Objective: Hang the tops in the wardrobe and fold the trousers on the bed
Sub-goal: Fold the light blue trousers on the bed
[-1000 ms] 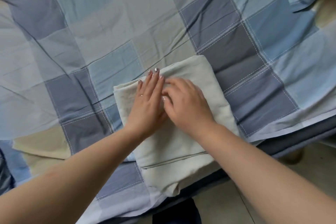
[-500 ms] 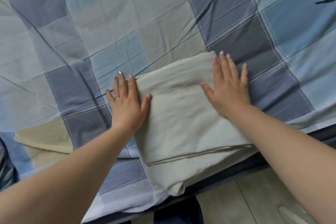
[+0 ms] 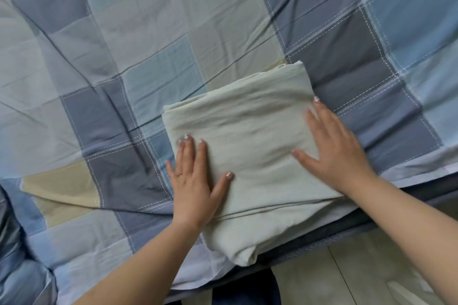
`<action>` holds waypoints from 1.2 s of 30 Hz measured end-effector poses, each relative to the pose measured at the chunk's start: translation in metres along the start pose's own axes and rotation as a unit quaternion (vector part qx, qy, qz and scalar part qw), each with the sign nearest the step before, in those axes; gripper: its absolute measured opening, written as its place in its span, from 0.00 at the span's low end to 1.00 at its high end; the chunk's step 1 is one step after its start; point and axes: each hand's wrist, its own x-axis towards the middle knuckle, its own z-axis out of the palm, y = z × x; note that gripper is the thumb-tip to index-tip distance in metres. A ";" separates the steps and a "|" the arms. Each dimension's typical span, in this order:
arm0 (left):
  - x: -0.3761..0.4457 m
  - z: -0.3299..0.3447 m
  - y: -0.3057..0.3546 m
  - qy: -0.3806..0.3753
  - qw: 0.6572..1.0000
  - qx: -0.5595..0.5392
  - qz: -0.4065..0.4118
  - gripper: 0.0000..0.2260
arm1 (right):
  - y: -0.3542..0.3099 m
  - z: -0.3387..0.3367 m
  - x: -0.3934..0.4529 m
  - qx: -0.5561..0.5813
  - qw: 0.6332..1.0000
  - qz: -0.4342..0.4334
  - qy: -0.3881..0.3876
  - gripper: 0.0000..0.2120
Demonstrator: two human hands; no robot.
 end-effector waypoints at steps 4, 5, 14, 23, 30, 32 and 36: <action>-0.004 -0.003 -0.010 0.077 0.950 -0.240 -0.187 0.40 | 0.005 -0.007 0.007 0.284 0.938 0.195 0.032 0.31; -0.003 -0.004 -0.012 0.083 0.913 -0.311 -0.251 0.37 | 0.003 -0.010 0.011 0.365 0.901 0.231 0.027 0.25; 0.011 -0.020 -0.038 -0.117 0.795 -0.487 -0.343 0.18 | -0.005 -0.028 0.014 0.597 0.700 0.349 -0.177 0.21; -0.016 -0.083 -0.049 -0.182 0.832 -0.471 -0.230 0.16 | -0.065 -0.042 -0.084 0.665 0.618 0.399 -0.132 0.20; -0.045 -0.190 -0.036 -0.209 0.850 -0.473 -0.103 0.17 | -0.140 -0.105 -0.165 0.721 0.597 0.352 -0.021 0.17; -0.056 -0.219 -0.023 -0.205 0.856 -0.467 -0.079 0.17 | -0.159 -0.126 -0.188 0.726 0.595 0.345 0.015 0.17; -0.090 -0.279 0.008 -0.204 0.868 -0.451 -0.031 0.16 | -0.203 -0.173 -0.246 0.735 0.581 0.336 0.094 0.18</action>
